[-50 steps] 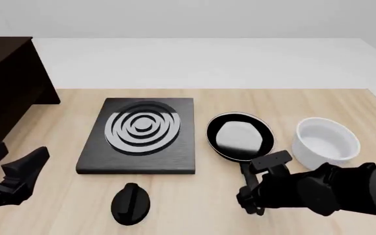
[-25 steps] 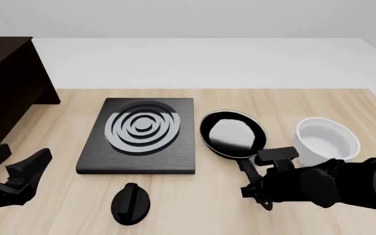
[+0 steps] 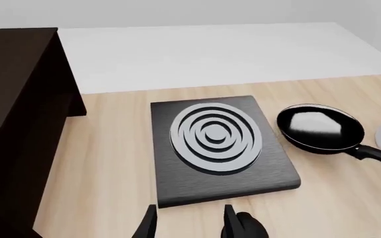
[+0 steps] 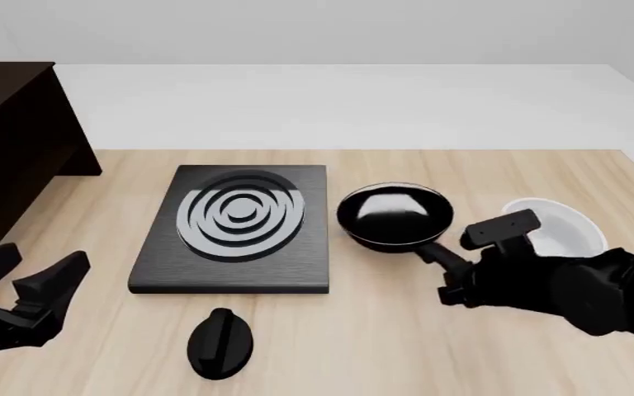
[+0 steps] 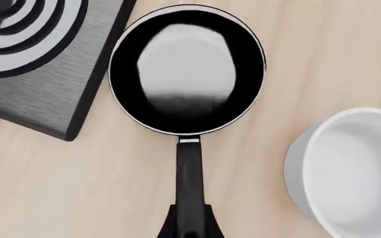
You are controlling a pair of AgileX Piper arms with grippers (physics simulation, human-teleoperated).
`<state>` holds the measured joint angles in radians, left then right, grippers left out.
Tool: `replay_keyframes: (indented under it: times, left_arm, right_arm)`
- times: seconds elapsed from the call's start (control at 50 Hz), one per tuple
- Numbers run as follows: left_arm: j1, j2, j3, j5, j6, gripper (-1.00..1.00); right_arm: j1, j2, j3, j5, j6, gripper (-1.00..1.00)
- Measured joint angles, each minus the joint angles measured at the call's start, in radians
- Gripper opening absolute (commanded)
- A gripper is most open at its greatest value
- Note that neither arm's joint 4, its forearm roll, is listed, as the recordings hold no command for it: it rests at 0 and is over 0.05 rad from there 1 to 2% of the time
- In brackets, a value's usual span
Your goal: Put the frying pan on the cabinet shelf.
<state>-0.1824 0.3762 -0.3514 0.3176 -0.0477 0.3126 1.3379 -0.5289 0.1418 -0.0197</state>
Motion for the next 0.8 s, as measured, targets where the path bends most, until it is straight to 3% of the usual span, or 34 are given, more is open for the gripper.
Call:
replay_keyframes:
  times: [0.44, 0.68, 0.8]
  left_arm:
    - [-0.010, 0.000, 0.009, -0.006, 0.003, 1.00]
    - [-0.018, -0.004, 0.007, -0.002, -0.006, 1.00]
    - [-0.035, -0.018, -0.014, 0.021, -0.045, 1.00]
  right_arm:
    - [-0.043, -0.118, -0.054, 0.000, -0.148, -1.00]
    - [-0.028, -0.164, -0.130, 0.035, -0.203, -1.00]
    - [-0.004, -0.173, -0.169, 0.060, -0.209, -1.00]
